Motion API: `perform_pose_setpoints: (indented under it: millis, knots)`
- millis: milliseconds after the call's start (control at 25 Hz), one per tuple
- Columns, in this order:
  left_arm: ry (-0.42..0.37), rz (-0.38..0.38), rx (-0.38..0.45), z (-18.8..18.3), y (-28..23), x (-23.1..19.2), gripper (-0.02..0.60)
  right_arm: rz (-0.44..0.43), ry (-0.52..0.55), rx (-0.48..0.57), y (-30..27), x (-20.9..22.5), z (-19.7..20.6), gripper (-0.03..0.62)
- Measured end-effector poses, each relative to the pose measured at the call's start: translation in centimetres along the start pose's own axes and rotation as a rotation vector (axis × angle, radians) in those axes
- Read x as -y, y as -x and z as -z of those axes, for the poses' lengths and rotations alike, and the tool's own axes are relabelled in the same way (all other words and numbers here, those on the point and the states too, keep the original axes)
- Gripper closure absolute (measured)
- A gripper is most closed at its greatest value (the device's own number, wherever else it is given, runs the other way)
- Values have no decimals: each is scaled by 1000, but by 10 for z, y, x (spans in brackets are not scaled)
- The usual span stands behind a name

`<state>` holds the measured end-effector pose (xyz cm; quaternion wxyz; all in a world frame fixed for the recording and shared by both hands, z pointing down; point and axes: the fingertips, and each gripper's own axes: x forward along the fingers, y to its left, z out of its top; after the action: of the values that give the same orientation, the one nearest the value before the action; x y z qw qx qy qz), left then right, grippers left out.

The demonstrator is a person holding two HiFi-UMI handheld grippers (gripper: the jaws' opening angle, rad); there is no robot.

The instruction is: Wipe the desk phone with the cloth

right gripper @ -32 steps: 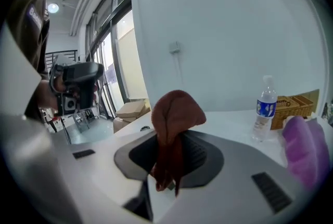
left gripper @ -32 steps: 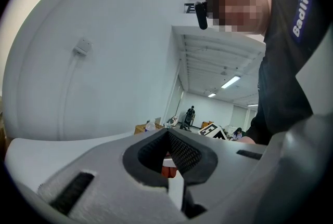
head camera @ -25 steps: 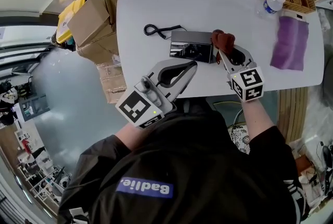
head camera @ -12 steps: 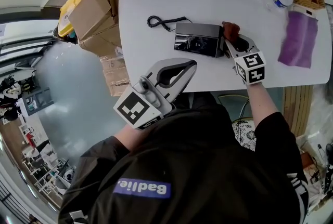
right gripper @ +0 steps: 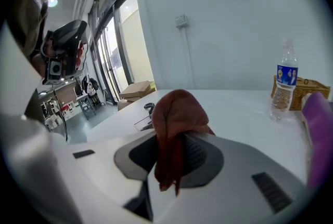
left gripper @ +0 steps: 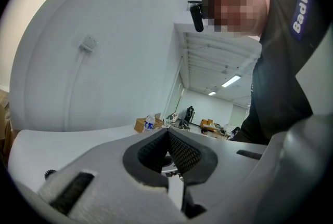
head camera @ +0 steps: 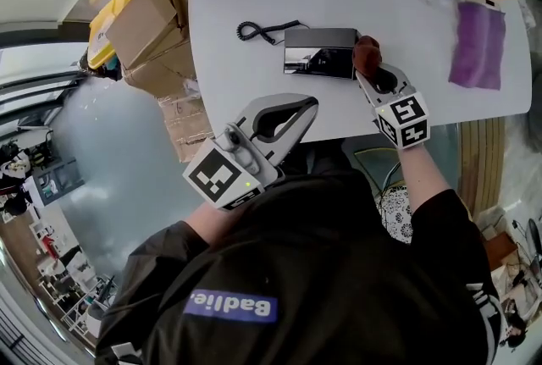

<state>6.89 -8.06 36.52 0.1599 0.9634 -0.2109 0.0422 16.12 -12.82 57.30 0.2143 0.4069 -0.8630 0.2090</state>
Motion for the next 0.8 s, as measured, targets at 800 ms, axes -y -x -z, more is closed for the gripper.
perform_pose_setpoints:
  millis: [800]
  knots:
    - [-5,35,69,-13,50,-2,572,95,197,-15,17,-6,-77,505]
